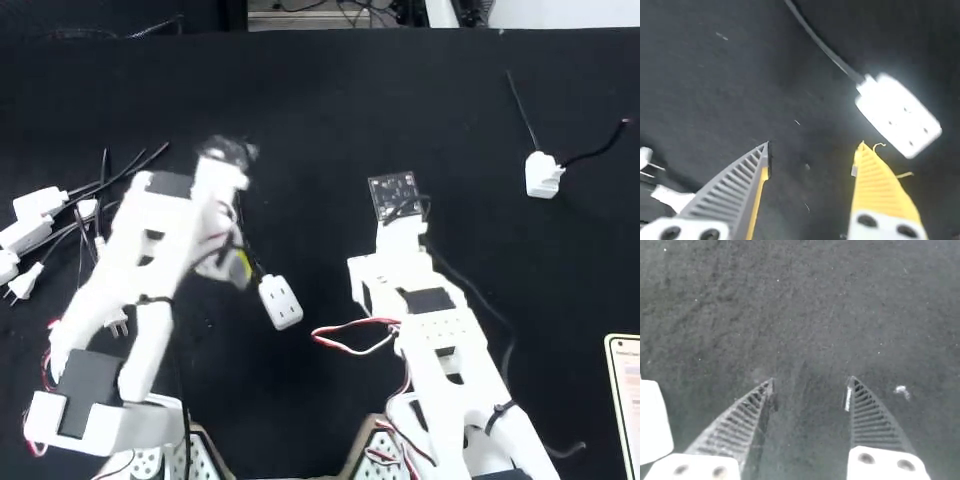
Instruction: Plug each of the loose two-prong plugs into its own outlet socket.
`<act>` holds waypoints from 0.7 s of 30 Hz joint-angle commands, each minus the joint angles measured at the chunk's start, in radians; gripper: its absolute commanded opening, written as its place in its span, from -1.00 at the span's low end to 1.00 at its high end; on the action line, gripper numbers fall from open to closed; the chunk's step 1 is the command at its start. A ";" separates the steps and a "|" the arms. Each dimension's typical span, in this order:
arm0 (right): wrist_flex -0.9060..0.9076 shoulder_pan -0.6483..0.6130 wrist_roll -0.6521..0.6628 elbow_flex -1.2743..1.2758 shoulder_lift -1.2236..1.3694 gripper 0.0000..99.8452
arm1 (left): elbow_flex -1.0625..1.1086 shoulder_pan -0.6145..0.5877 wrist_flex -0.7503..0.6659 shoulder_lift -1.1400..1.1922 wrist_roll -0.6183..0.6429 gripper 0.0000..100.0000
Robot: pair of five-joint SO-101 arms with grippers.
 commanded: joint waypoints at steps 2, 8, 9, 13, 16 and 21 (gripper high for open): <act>-0.021 0.021 -0.011 -0.051 -0.036 -0.56 | 0.005 -0.008 -0.193 -0.034 0.089 -0.45; -0.021 0.020 -0.011 -0.051 -0.036 -0.56 | 0.162 0.022 -0.497 -0.032 0.175 -0.44; -0.021 0.020 -0.011 -0.051 -0.036 -0.56 | 0.197 0.027 -0.549 -0.032 0.175 -0.44; -0.021 0.020 -0.011 -0.051 -0.036 -0.56 | 0.285 0.033 -0.683 -0.032 0.175 -0.44; -0.021 0.020 -0.011 -0.051 -0.036 -0.56 | 0.282 0.033 -0.689 -0.011 0.173 -0.44; -0.021 0.020 -0.011 -0.051 -0.036 -0.56 | 0.193 0.038 -0.678 0.152 0.180 -0.45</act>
